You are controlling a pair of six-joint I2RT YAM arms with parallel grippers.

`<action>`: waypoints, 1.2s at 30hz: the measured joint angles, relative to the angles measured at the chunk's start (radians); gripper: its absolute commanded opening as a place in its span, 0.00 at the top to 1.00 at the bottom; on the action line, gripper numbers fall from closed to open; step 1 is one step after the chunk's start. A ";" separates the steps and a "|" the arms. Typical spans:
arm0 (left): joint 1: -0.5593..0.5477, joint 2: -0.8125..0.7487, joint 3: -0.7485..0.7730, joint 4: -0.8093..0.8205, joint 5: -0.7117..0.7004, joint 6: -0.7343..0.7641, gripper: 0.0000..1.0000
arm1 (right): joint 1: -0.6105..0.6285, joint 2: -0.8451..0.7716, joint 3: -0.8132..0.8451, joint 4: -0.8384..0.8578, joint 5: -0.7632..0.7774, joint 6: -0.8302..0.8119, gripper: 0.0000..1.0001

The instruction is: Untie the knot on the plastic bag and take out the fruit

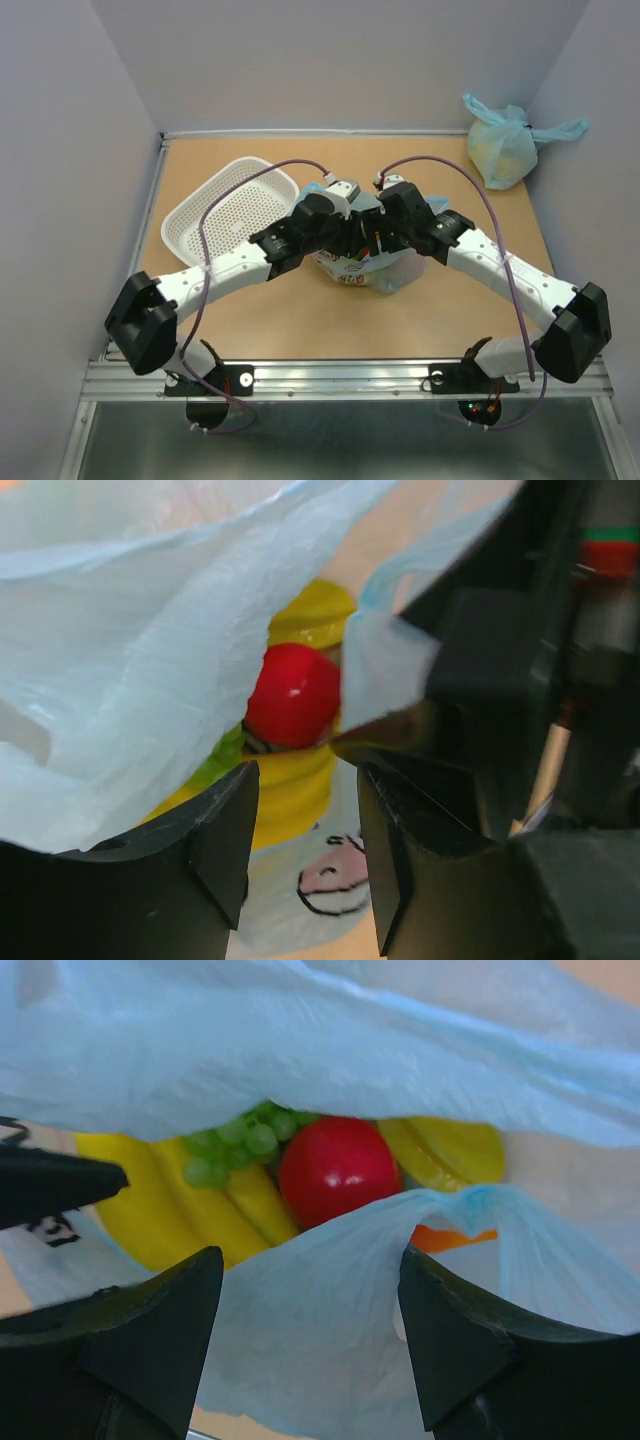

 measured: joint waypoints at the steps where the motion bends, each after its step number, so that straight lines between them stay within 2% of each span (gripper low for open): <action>1: 0.000 0.035 0.003 0.005 0.000 -0.004 0.46 | 0.000 -0.001 -0.026 0.001 0.011 0.020 0.26; 6: 0.027 0.185 0.007 0.065 -0.055 -0.082 0.45 | 0.000 -0.029 -0.167 0.007 0.034 0.115 0.27; 13: 0.242 0.272 0.017 0.217 -0.134 -0.236 0.45 | 0.000 -0.257 -0.402 -0.001 0.016 0.306 0.27; 17: 0.289 0.311 0.072 0.266 -0.124 -0.282 0.45 | 0.000 -0.316 -0.491 0.014 -0.017 0.411 0.26; 21: 0.294 0.357 0.090 0.303 -0.055 -0.323 0.36 | 0.001 -0.324 -0.539 0.022 -0.050 0.472 0.24; 23: 0.299 0.360 0.086 0.303 -0.019 -0.325 0.29 | 0.001 -0.344 -0.538 0.015 -0.056 0.475 0.24; 25: 0.303 0.342 0.075 0.304 0.032 -0.311 0.22 | 0.001 -0.369 -0.534 0.004 -0.059 0.468 0.24; 28: 0.301 0.264 0.030 0.295 0.081 -0.274 0.19 | 0.001 -0.397 -0.488 -0.037 -0.062 0.440 0.24; 33: 0.254 0.056 -0.042 0.233 0.104 -0.180 0.19 | 0.001 -0.380 -0.335 -0.061 -0.062 0.383 0.24; 36: 0.185 -0.040 -0.052 0.188 0.080 -0.103 0.19 | 0.001 -0.352 -0.251 -0.058 -0.062 0.348 0.24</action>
